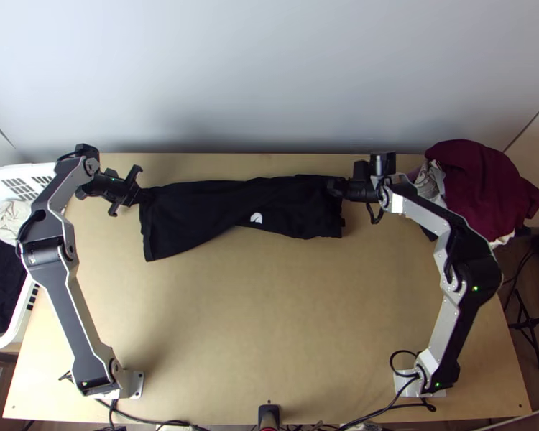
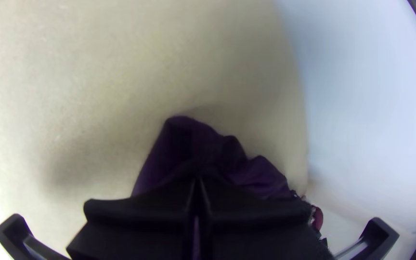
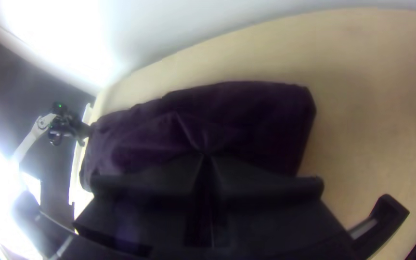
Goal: Fold the t-shirt
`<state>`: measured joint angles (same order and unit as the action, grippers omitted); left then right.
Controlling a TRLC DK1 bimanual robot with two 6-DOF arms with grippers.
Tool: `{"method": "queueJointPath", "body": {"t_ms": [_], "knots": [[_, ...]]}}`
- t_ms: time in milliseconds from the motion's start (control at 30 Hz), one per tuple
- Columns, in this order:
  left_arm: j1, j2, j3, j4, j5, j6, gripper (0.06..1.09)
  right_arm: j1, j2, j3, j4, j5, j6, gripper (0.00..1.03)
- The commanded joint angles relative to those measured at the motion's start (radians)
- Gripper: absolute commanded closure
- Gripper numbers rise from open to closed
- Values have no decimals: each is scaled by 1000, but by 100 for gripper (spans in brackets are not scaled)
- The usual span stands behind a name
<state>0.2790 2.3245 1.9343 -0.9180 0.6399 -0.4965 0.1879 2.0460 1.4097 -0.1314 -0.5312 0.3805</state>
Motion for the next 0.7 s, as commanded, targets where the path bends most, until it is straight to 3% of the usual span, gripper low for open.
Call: {"method": "queueJointPath", "body": {"t_ms": [0,133,167,200,233,300,333,467,667], "knots": [[11,45,46,10,10,-82,105,-18,77,3,-11,5,-2,100],[-4,42,48,5,12,-85,104,-16,77,11,-11,7,-8,100],[-8,35,48,1,12,-79,100,-16,74,12,-11,5,-9,99],[-9,24,48,-5,12,-71,94,-16,66,11,-11,5,-9,92],[-9,15,46,-10,14,-65,82,-18,51,2,-13,5,-8,75],[-8,-10,45,-28,26,-45,45,-19,3,-29,-13,5,-3,22],[-6,-24,43,-39,26,-37,35,-21,-23,-41,-13,5,-2,3],[2,-97,12,-70,33,-16,16,-21,-126,-75,-25,5,-2,4],[32,-215,-124,-73,38,22,16,-27,-296,-138,-108,5,-12,4]]}}
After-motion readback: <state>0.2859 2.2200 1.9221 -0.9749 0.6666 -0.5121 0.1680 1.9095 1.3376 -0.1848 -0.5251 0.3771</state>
